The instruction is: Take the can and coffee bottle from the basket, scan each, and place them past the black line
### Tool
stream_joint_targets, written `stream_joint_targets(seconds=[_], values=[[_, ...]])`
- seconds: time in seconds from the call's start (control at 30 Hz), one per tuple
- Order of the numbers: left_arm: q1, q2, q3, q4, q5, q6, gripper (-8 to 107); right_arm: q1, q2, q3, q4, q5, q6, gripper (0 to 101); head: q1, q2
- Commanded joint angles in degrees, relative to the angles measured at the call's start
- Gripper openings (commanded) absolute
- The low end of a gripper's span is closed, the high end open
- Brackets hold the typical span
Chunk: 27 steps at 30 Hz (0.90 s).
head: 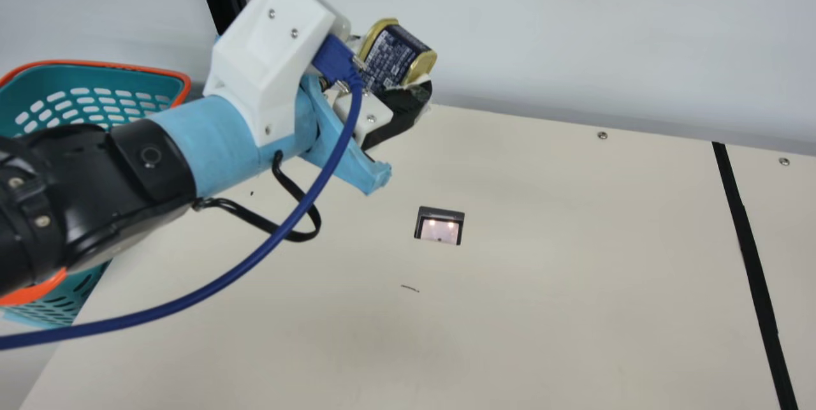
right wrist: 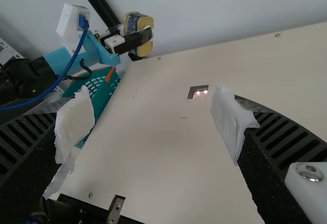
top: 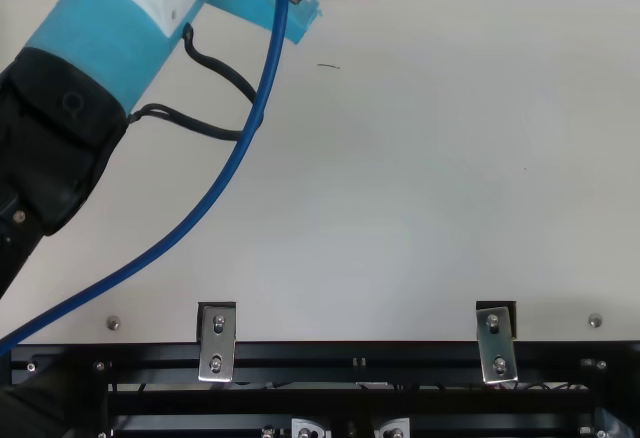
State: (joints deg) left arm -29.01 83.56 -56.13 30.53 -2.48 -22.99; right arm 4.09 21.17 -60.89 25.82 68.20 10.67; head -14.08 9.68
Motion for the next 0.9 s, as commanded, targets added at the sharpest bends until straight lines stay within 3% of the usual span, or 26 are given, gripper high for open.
stream_joint_targets(seconds=[0.0,0.27,0.4,0.87], values=[[-0.19,0.12,-0.24,-1.45,0.66,0.15,10,0.00,0.00,0.00,0.00,0.00,0.00,101,-0.14,-0.07],[-2.69,0.35,-3.74,-9.78,9.11,-0.16,10,0.00,0.00,0.00,0.00,0.00,0.00,101,-0.14,-0.07],[-3.49,-0.01,-6.90,-17.64,15.02,5.70,10,0.00,0.00,0.00,0.00,0.00,0.00,101,-0.14,-0.07],[2.75,0.04,-14.01,-48.81,36.31,49.21,10,0.00,0.00,0.00,0.00,0.00,0.00,101,-0.14,-0.07]])
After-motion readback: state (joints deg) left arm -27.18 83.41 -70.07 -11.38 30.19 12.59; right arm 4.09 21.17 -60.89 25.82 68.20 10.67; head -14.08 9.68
